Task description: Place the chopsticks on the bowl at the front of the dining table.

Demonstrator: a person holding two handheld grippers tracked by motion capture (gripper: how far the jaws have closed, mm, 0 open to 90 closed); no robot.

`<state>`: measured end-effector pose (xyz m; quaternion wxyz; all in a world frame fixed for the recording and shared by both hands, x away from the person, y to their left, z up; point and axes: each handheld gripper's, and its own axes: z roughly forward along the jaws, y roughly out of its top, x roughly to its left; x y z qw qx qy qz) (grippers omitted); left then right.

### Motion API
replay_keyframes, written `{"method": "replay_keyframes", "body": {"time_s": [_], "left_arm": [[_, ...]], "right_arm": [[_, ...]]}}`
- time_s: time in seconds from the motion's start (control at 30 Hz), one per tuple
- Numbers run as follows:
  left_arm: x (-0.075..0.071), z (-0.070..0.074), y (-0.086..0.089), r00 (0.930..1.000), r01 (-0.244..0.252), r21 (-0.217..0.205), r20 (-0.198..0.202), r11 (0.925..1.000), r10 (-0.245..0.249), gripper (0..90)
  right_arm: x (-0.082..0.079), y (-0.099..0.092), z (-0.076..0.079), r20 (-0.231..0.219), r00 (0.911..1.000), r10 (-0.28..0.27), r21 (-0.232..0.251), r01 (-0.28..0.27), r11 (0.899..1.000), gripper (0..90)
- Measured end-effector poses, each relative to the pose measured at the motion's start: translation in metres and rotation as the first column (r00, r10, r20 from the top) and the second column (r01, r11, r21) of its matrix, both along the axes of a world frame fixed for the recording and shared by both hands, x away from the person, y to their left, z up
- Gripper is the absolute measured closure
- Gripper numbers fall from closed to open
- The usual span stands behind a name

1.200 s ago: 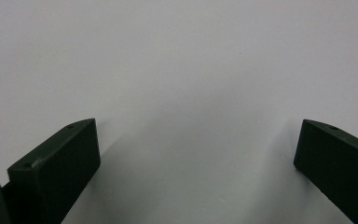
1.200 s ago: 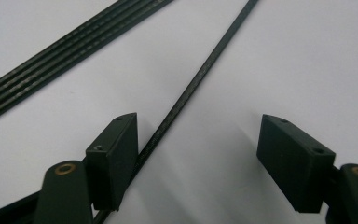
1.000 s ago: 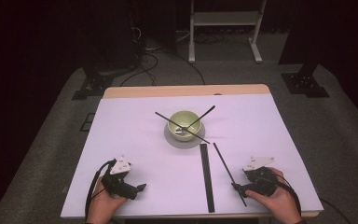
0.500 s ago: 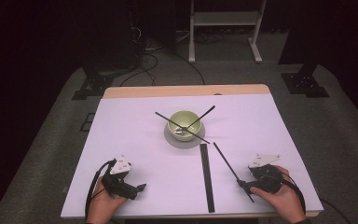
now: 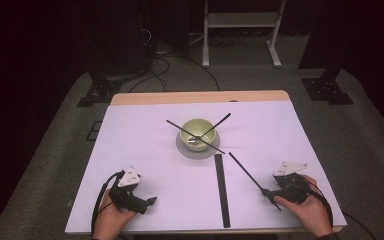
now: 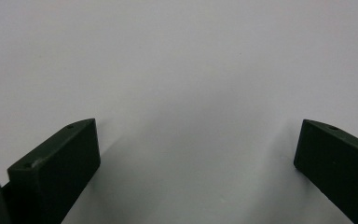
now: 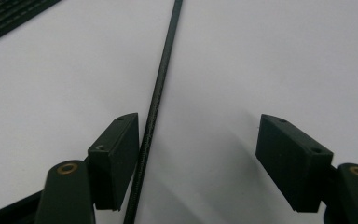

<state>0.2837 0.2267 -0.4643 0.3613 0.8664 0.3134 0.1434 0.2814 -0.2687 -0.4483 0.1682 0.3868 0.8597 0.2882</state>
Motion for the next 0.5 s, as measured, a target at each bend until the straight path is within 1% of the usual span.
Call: {"method": "replay_keyframes", "body": {"time_s": [0.1,0.27,0.37,0.5], "left_arm": [[0.000,0.000,0.000,1.0000,0.000,0.000,0.000,1.0000,0.000,0.0],[0.000,0.000,0.000,1.0000,0.000,0.000,0.000,1.0000,0.000,0.0],[0.000,0.000,0.000,1.0000,0.000,0.000,0.000,1.0000,0.000,0.0],[0.000,0.000,0.000,1.0000,0.000,0.000,0.000,1.0000,0.000,0.0]], "right_arm": [[0.001,-0.002,0.000,-0.001,1.0000,-0.010,0.008,0.010,1.000,28.9],[0.004,-0.008,0.000,0.013,0.9996,-0.023,-0.002,0.023,1.000,29.3],[0.006,-0.012,0.000,0.014,0.9988,-0.046,0.007,0.046,0.999,30.0],[0.009,-0.017,-0.001,0.015,0.9981,-0.060,0.010,0.060,0.998,30.4]]}}
